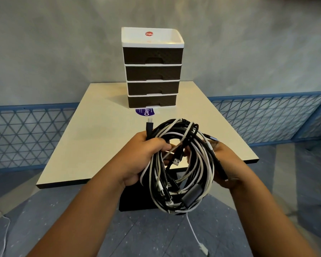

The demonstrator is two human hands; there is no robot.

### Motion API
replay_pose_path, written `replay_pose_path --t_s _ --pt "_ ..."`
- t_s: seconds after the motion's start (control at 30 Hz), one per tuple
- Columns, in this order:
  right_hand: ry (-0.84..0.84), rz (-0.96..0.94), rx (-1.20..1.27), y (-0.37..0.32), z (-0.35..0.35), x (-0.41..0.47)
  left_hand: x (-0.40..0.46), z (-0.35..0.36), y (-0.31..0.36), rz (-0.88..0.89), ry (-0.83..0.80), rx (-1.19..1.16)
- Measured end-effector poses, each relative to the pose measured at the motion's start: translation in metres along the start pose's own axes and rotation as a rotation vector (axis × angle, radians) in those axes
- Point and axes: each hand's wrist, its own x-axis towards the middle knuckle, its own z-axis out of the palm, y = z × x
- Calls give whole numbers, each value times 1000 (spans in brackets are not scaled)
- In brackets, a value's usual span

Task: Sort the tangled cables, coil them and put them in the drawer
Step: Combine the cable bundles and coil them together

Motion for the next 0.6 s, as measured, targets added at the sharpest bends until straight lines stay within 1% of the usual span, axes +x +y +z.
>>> replay_pose_path --t_s 0.03,0.07,0.1,0.17,0.2,0.23,0.27,0.3,0.33,0.37,0.4,0.43,0.47,0.53,0.6 --pt "-3 8 -33 1 -5 -3 0 0 -2 1 20 -8" --pt "73 3 -108 1 -10 -4 1 0 -4 4 46 -17" --pt "198 -39 -194 2 -15 -4 2 -1 -5 13 79 -25" --pt "526 -226 -280 -3 -14 -11 5 -1 -9 48 159 -12" --pt "582 -348 -249 -9 -9 -18 7 -2 -11 71 201 2" --pt "541 -429 -220 -17 -1 -25 10 -1 -12 95 242 16" --pt "422 -447 -213 -25 11 -33 12 0 -13 118 279 34" --pt "292 -397 -250 -27 22 -36 13 2 -13 140 310 52" --pt "186 -298 -333 -24 31 -35 14 4 -14 160 333 69" --pt "127 -217 -476 -19 39 -31 13 7 -15 176 348 76" --pt "124 -171 -643 -13 45 -25 13 10 -16 187 361 80" --pt "152 -174 -742 -6 49 -16 12 13 -18 196 369 88" --pt "185 -191 -746 -1 52 -9 11 16 -20 207 373 102" --pt "262 -200 -655 6 58 0 10 20 -23 223 378 120" --pt "293 -178 -483 12 63 6 10 23 -26 235 388 116"
